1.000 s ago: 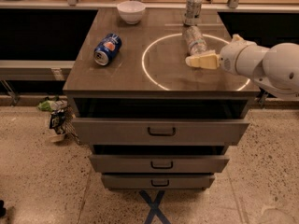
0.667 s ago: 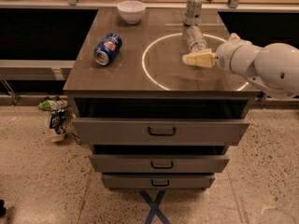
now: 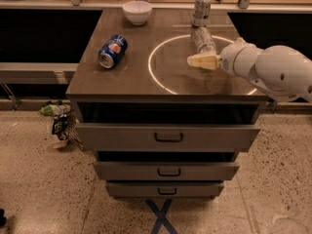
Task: Move water bottle near white bowl
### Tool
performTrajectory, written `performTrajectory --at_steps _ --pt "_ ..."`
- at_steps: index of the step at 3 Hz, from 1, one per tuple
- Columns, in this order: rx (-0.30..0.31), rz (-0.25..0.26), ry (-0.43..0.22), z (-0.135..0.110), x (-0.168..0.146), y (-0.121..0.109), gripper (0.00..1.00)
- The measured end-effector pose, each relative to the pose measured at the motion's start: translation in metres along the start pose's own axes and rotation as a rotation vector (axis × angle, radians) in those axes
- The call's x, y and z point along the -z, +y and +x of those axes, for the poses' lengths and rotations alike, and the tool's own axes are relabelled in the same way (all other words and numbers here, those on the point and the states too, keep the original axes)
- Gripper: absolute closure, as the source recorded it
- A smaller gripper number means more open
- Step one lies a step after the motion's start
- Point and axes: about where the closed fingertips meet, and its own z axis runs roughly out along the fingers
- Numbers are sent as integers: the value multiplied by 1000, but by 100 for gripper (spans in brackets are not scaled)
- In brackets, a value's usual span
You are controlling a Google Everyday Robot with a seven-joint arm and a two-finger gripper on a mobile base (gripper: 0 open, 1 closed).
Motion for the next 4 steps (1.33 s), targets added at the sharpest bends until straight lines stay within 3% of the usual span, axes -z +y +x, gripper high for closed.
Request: performTrajectory --at_steps 1,3,4 --pt "-28 -13 5 5 -12 6 13" --pt "-28 -6 27 9 -20 11 59" --pt "7 -2 37 10 -29 7 83"
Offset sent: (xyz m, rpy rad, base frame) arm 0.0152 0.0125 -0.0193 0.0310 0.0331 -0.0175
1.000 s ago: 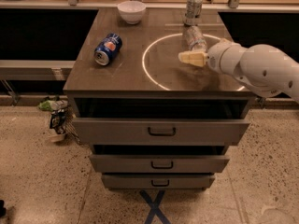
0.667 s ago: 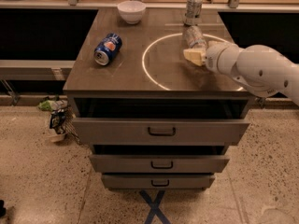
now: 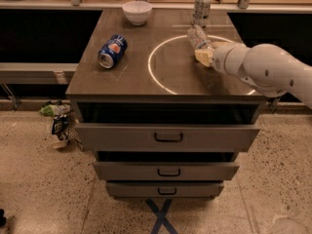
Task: Move water bottle near white bowl
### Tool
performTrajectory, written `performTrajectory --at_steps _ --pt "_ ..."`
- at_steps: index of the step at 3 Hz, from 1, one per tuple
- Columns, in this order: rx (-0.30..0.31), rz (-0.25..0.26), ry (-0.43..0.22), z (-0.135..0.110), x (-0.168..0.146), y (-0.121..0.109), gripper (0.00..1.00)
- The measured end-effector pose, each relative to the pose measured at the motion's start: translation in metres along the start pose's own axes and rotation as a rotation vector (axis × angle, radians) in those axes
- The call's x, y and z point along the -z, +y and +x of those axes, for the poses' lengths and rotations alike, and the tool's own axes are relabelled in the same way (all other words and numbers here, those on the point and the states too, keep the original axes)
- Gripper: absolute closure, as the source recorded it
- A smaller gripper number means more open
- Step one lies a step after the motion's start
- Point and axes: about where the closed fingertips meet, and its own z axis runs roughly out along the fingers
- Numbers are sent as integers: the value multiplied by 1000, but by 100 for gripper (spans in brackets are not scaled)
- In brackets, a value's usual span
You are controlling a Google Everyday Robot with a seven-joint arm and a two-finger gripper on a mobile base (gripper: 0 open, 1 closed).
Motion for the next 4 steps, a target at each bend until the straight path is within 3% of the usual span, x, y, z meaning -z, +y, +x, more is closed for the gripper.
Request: performTrajectory --at_steps 1,3,4 --pt "46 -22 -6 -10 -21 -3 100" --pt "121 -135 -39 -56 -69 13 100" --pt "129 -179 -50 -66 -88 26 100"
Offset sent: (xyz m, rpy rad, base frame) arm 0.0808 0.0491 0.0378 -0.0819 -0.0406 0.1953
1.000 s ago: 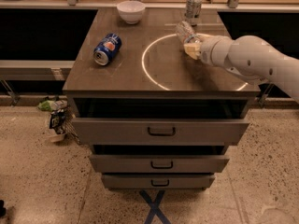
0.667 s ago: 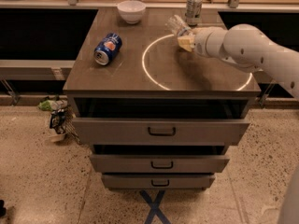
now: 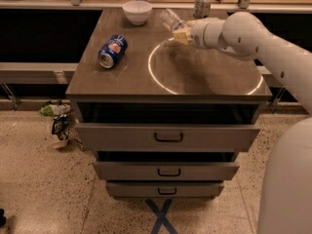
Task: Move water bottle near white bowl
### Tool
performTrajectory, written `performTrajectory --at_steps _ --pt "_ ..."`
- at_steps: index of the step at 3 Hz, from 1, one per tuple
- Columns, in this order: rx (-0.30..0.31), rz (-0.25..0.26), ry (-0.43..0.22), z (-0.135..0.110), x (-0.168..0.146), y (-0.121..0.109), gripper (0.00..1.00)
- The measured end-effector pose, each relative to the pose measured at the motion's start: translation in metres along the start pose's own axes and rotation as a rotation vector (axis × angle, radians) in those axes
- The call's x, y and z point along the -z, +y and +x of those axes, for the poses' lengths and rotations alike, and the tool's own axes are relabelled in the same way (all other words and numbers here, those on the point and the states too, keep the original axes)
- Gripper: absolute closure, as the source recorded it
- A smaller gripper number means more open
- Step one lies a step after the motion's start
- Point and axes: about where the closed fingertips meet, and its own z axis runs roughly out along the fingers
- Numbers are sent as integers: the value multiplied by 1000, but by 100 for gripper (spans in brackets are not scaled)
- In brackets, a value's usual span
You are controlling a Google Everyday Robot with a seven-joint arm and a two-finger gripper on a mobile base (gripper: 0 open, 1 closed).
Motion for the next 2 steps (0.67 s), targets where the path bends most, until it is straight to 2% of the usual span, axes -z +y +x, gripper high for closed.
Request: performTrajectory --at_steps 1,2 --pt "4 -40 -10 -4 -23 10 100" --pt "5 -78 -19 -6 -43 19 83"
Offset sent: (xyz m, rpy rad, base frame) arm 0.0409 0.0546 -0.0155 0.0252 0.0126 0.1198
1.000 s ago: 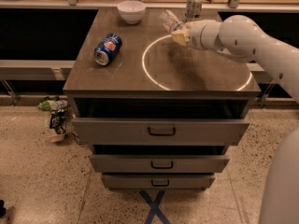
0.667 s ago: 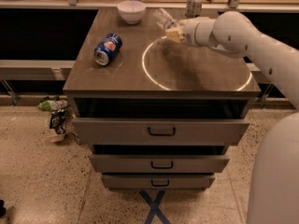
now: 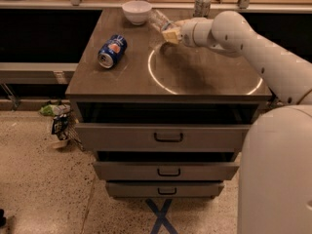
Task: Move water bottle near white bowl
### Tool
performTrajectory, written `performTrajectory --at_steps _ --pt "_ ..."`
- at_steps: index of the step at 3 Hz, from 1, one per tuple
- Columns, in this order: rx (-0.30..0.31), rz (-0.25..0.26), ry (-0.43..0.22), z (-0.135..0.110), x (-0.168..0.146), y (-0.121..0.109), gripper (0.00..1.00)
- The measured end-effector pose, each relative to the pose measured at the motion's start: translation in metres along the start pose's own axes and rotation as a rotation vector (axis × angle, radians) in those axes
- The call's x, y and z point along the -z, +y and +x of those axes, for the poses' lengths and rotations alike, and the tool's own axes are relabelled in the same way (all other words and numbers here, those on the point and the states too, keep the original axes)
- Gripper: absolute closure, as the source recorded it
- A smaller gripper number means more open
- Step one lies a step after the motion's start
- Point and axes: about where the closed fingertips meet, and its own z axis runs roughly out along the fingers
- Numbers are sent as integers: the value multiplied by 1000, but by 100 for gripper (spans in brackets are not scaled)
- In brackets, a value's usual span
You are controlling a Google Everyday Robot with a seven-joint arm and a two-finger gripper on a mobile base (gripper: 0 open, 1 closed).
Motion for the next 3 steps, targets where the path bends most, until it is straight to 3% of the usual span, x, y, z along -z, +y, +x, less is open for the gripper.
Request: performTrajectory --at_steps 1,3 --pt "4 -27 -2 -1 -15 6 59" --pt "17 -34 3 -2 -22 9 12"
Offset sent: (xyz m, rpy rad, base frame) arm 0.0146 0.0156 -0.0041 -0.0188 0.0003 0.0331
